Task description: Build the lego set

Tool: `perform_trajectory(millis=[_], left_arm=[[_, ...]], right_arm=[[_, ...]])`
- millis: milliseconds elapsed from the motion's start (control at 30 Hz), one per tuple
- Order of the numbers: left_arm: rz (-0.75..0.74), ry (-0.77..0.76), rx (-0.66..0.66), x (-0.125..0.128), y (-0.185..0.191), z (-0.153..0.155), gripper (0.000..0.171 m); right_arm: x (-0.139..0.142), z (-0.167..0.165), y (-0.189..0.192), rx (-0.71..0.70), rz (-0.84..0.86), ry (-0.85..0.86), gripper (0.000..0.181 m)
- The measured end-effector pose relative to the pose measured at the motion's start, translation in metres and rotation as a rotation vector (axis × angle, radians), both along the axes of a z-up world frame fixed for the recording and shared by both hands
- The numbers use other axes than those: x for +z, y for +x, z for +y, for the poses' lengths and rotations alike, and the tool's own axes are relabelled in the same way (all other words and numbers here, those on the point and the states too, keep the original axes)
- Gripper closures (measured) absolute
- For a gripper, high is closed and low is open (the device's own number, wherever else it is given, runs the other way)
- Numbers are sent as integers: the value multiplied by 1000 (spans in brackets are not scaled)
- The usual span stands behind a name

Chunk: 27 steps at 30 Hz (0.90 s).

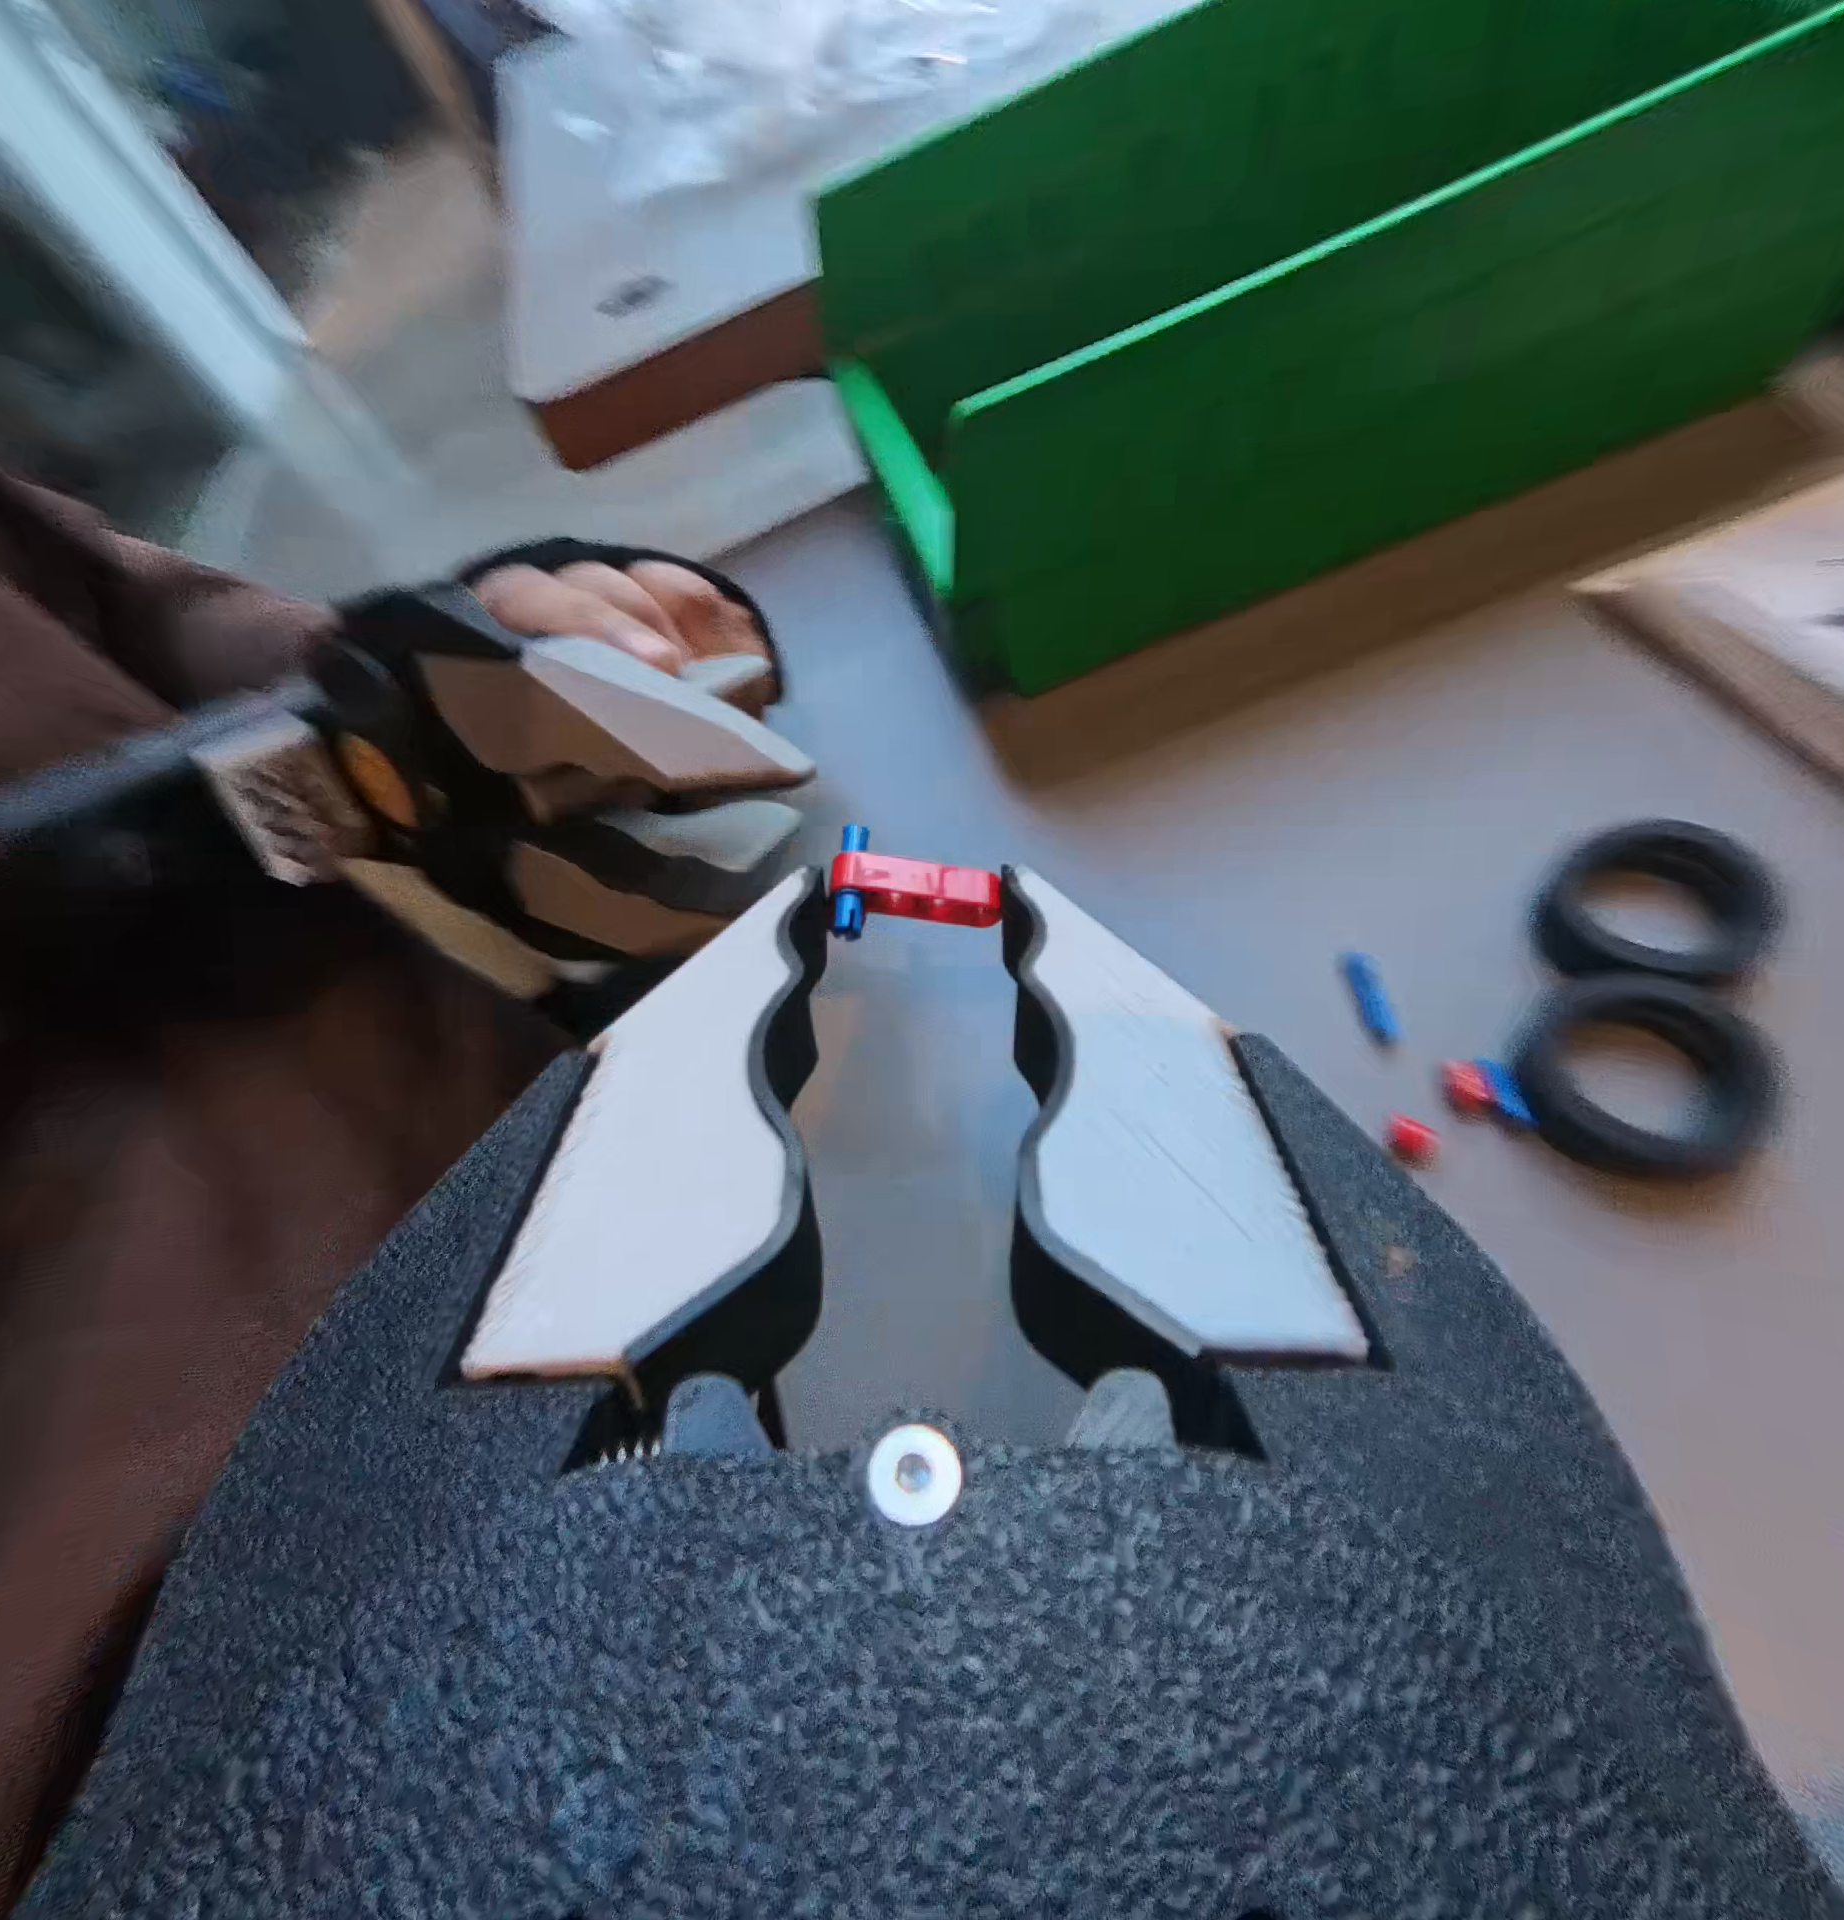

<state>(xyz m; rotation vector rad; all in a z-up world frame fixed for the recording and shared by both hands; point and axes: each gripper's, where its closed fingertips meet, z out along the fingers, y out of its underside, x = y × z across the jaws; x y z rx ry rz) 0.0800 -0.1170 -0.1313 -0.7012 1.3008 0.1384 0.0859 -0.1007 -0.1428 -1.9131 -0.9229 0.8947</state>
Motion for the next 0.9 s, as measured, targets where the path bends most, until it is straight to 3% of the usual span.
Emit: perform_trajectory(millis=[100, 200, 367, 467, 600, 733, 900], left_arm=[[71, -226, -28, -22, 0, 7, 147], [188, -505, 21, -53, -1, 21, 144], [184, -781, 65, -60, 20, 38, 147], [190, -981, 70, -64, 45, 49, 152], [199, -1102, 125, -69, 64, 74, 155], [223, -1318, 76, -77, 79, 68, 155], [177, -1401, 113, -78, 80, 78, 157]], right_arm=[[5, -9, 32, -154, -158, 184, 149], [7, -26, 55, -269, -215, 256, 149], [2, -36, 87, -396, -205, 260, 149], [-3, -37, 91, -410, -175, 238, 149], [-8, -41, 93, -394, -173, 233, 149], [-9, -45, 96, -374, -170, 235, 149], [-4, -46, 101, -365, -166, 256, 149]])
